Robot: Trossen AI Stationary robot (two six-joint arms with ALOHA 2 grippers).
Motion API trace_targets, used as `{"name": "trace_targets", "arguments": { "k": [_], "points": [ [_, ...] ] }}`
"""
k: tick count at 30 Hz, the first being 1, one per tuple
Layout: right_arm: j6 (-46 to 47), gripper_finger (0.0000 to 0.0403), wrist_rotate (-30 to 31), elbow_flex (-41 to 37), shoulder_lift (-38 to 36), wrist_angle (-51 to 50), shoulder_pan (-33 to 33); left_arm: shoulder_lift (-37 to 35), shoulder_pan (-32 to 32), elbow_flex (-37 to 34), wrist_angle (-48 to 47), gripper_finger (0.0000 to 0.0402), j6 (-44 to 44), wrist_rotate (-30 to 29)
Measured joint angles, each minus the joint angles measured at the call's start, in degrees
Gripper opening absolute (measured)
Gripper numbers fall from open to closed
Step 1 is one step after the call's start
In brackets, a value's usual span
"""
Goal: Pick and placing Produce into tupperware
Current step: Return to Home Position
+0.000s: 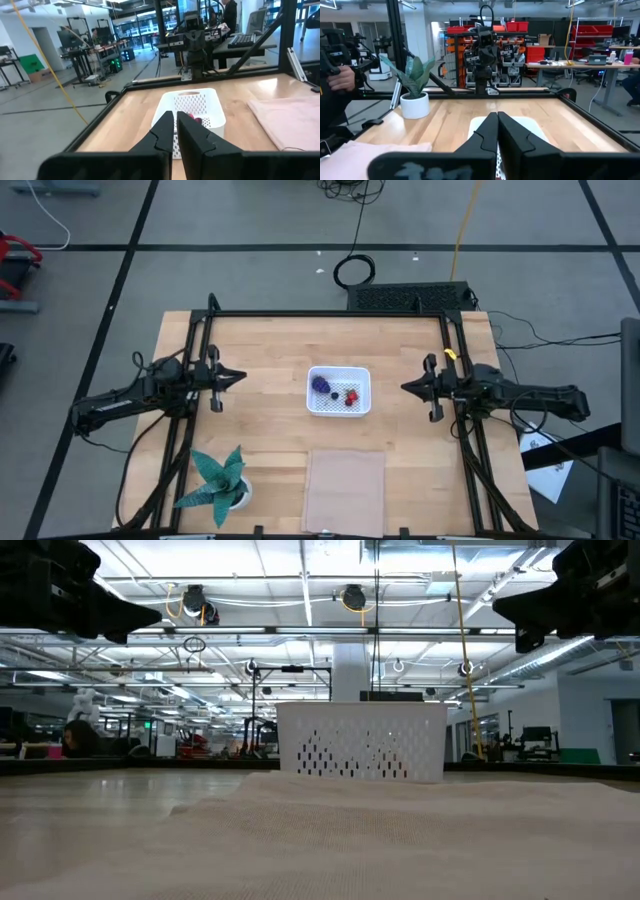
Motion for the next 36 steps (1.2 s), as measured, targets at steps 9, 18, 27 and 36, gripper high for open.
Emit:
{"name": "trace_targets", "arguments": {
  "k": [9, 18, 27, 36],
  "points": [
    [-0.6, 0.0, 0.15, -3.03, -1.41, 0.03, 0.0, 0.0, -0.01, 0.0, 0.01, 0.0026, 0.44, -0.02],
    [-0.83, 0.0, 0.31, -3.62, -1.64, 0.13, 0.0, 0.0, 0.0, 0.0, 0.64, 0.0026, 2.12, 0.69],
    [0.67, 0.0, 0.35, -3.74, -1.64, -0.3, 0.0, -0.02, -0.02, 0.0, 1.15, 0.0026, -0.02, 4.49],
    [1.62, 0.0, 0.37, -3.82, -1.64, -0.72, 0.0, -0.01, 0.0, -0.02, -2.69, 0.0026, -3.84, 4.73]
  ]
}}
